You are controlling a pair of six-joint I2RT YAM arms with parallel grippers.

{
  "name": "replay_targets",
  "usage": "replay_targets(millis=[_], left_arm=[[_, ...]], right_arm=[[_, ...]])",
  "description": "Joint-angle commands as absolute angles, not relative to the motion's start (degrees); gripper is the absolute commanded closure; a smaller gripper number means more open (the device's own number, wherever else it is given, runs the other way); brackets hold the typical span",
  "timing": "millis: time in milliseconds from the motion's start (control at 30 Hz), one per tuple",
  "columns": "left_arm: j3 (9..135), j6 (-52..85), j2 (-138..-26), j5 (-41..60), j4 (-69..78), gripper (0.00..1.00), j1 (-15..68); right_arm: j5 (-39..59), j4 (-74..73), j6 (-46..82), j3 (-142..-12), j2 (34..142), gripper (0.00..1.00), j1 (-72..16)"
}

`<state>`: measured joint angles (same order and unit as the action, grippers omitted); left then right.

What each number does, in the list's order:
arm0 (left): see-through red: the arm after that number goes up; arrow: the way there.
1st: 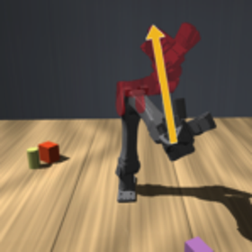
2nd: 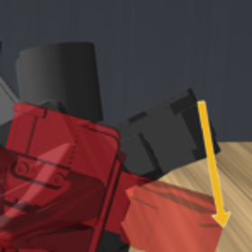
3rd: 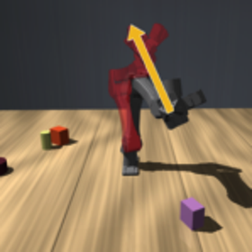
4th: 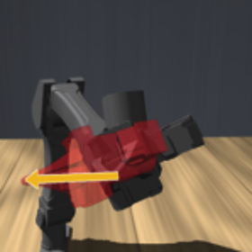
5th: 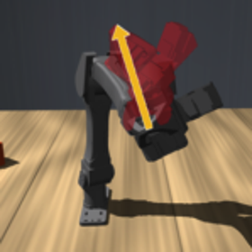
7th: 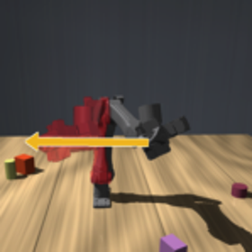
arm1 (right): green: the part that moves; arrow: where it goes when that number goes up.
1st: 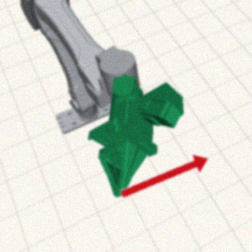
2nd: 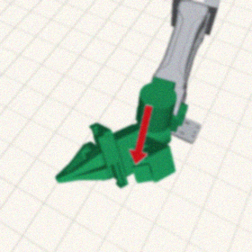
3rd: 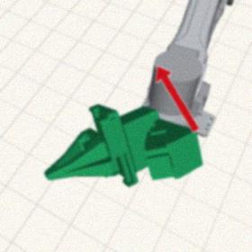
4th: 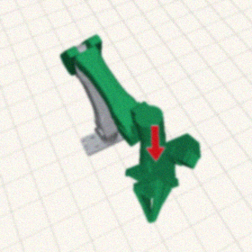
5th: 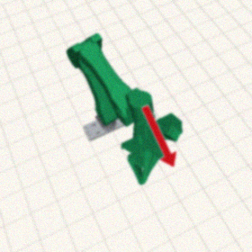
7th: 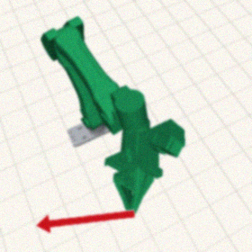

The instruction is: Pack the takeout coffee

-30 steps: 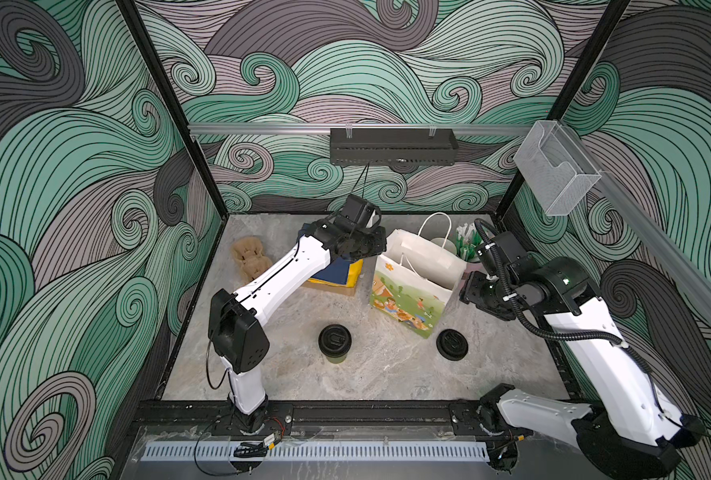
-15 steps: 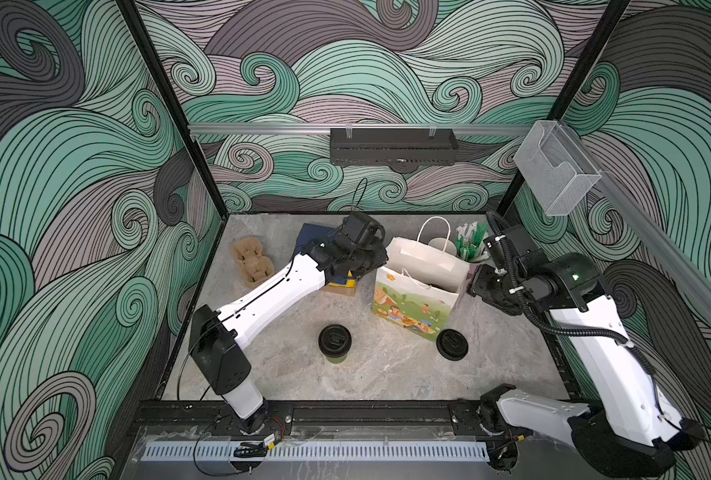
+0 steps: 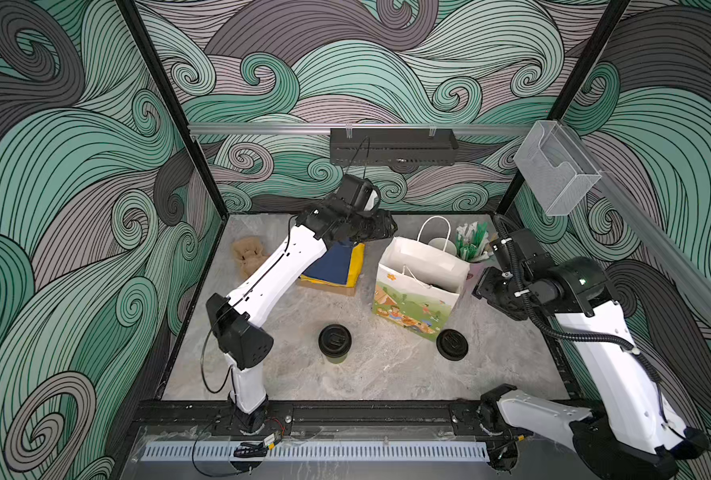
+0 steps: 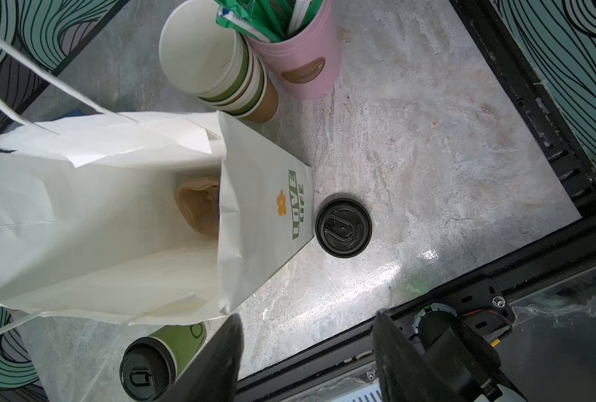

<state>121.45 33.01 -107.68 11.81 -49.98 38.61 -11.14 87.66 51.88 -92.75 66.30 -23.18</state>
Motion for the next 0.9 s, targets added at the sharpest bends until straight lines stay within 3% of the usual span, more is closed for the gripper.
replay_targets(millis=[0, 200, 367, 867], left_arm=[[126.6, 24.0, -111.2, 14.4, -61.3, 0.38, 38.9], [132.5, 23.5, -116.3, 12.3, -63.3, 0.42, 39.0], [133.4, 23.8, -118.3, 12.1, -61.8, 0.63, 39.0], [134.0, 23.4, -119.0, 10.2, -63.5, 0.97, 39.2]], right_arm=[[-11.3, 89.1, 52.4, -92.7, 66.4, 0.39, -22.8], [-11.1, 89.1, 52.5, -91.9, 65.9, 0.39, -22.8], [-10.9, 89.2, 52.4, -92.1, 65.7, 0.39, -22.7], [-11.1, 89.2, 50.0, -92.9, 64.2, 0.39, -21.3]])
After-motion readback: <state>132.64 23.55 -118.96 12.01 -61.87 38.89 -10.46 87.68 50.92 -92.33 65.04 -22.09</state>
